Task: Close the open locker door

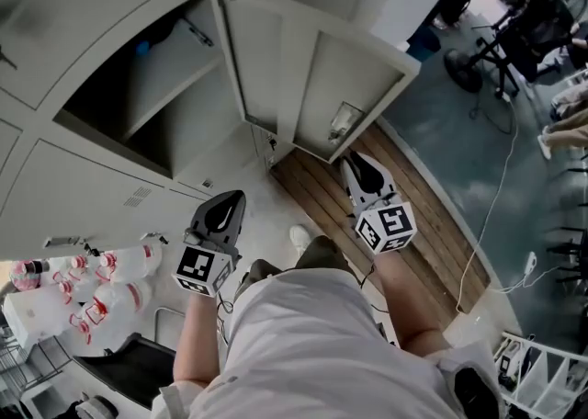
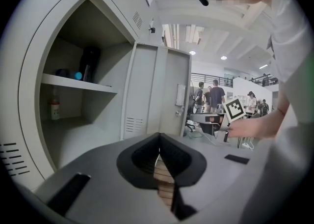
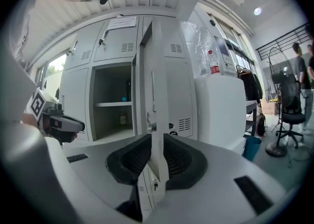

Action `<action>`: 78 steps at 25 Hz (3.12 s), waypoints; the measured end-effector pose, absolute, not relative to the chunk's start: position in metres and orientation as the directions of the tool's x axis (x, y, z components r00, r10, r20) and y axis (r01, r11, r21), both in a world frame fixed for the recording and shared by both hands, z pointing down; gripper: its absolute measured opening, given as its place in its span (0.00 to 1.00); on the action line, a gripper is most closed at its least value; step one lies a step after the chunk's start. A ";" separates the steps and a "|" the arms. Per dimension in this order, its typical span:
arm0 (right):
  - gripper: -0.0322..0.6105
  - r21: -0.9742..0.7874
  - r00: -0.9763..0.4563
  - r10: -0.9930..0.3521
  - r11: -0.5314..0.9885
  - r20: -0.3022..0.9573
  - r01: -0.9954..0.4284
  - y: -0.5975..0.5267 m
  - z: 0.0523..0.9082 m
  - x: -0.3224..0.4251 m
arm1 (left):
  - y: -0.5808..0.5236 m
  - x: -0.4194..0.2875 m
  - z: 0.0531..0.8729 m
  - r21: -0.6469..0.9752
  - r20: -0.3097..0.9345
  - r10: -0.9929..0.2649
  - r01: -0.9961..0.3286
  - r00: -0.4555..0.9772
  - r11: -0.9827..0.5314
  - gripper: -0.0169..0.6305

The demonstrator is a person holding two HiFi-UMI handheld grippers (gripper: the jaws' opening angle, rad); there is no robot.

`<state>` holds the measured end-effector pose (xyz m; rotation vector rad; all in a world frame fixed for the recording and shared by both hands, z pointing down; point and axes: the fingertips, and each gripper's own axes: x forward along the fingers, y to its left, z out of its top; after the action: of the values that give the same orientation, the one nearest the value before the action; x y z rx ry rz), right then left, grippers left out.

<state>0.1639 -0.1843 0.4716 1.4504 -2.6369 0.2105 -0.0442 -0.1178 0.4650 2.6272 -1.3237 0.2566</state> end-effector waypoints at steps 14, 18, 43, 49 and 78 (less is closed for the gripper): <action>0.25 -0.052 -0.600 -0.771 0.605 0.211 -0.795 -0.209 0.482 0.158 | -0.110 -0.057 0.471 0.099 0.262 -0.820 -0.860 0.508 -0.501 0.03; 0.24 -0.046 -0.600 -0.771 0.605 0.213 -0.795 -0.209 0.483 0.157 | -0.105 -0.063 0.471 0.099 0.261 -0.833 -0.871 0.489 -0.480 0.03; 0.20 -0.037 -0.637 -0.736 0.647 0.228 -0.761 -0.142 0.481 0.093 | -0.052 -0.113 0.470 0.108 0.227 -0.851 -0.880 0.474 -0.462 0.03; 0.21 -0.036 -0.659 -0.718 0.670 0.224 -0.741 -0.124 0.480 0.066 | -0.034 -0.131 0.472 0.112 0.224 -0.858 -0.887 0.462 -0.448 0.03; 0.21 -0.068 -0.835 -0.522 0.840 0.176 -0.539 -0.083 0.465 -0.072 | 0.035 -0.209 0.476 0.116 0.220 -0.948 -0.971 0.230 -0.208 0.03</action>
<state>-0.0717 -0.0831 0.4649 0.8315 -2.8672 0.1719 -0.2091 0.0354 0.4758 2.2732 -1.8129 0.1471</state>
